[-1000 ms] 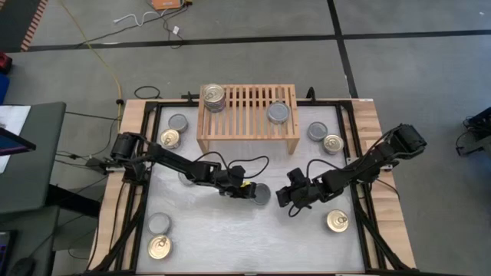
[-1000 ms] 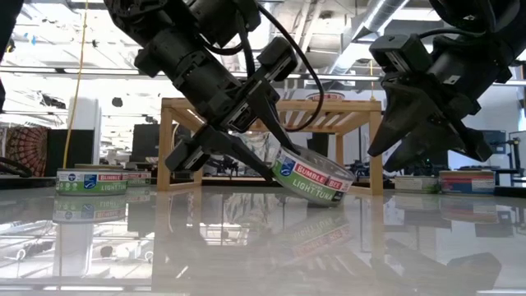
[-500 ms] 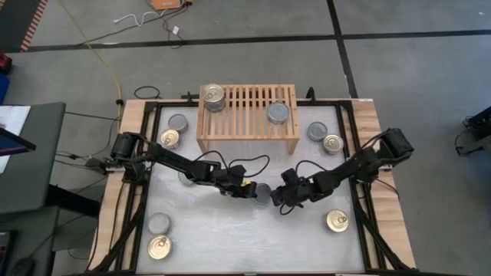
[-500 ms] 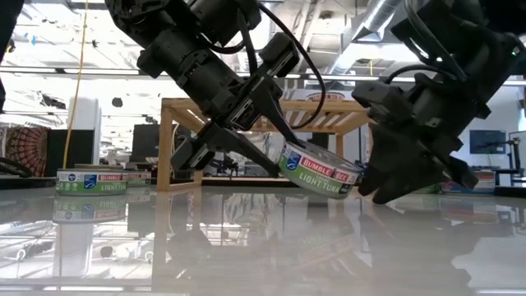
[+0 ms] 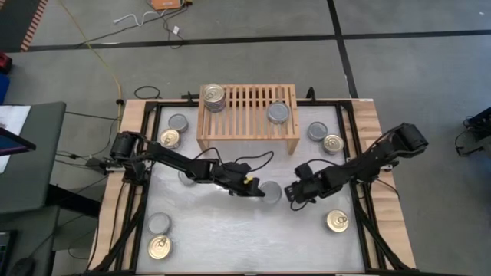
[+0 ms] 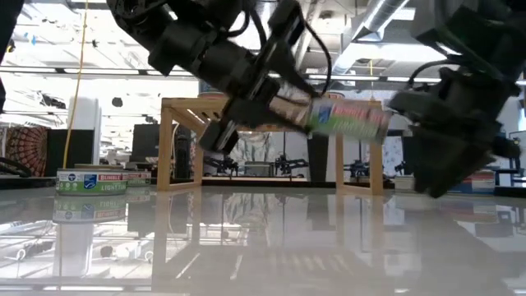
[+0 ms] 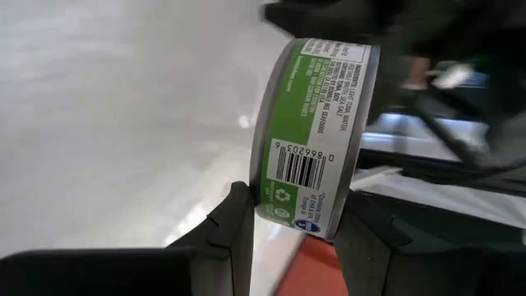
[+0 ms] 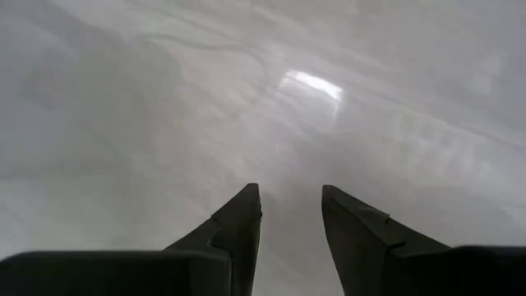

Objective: Stack canned seafood by type on shelf
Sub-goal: Stack the green tuna can on top of the other green tuna can on the shelf

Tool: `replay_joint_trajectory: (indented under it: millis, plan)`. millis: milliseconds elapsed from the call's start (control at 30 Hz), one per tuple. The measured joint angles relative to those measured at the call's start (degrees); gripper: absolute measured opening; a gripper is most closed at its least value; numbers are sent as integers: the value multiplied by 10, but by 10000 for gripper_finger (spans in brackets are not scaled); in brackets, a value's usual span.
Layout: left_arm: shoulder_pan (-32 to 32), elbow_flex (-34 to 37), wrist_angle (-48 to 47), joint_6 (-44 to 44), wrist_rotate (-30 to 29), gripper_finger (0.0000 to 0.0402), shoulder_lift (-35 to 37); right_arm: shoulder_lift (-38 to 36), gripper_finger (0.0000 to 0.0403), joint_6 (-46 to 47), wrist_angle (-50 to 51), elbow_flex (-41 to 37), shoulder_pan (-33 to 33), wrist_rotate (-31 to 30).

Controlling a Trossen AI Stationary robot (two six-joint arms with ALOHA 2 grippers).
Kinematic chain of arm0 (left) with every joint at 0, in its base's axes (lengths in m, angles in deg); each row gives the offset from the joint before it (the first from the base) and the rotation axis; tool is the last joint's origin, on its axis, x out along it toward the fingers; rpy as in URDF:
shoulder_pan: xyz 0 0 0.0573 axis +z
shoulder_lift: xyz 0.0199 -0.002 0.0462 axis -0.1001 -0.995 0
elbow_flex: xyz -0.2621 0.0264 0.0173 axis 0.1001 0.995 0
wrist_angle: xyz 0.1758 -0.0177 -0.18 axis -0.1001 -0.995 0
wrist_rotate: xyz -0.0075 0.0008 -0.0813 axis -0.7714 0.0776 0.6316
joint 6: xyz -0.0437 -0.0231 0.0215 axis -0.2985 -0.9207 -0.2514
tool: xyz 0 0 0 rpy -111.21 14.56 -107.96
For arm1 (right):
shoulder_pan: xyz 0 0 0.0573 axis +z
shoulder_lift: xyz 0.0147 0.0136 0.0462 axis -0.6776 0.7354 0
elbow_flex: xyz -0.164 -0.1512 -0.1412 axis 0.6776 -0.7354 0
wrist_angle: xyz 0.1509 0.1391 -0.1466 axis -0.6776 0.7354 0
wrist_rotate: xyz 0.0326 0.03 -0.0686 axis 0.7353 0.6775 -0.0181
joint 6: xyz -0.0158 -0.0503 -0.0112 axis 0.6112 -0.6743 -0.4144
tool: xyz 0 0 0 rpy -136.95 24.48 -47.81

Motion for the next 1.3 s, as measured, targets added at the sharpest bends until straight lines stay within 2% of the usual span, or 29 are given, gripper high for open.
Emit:
replay_joint_trajectory:
  millis: [133,367,633,833,1133,1300]
  plan:
    - [7,0,19,-5,0,126,22,-7,159,12,29,0,11,-2]
    - [28,-1,2,24,-23,129,89,4,159,23,24,0,15,-4]
    - [80,-4,-59,57,-42,131,162,3,159,19,-9,0,15,-20]
    - [133,-77,-146,107,-37,131,173,3,159,17,-31,0,15,-22]
    - [227,-211,-332,162,-34,131,171,3,159,18,-42,0,15,-24]
    - [261,-260,-365,165,-28,132,145,3,159,18,-54,0,15,-35]
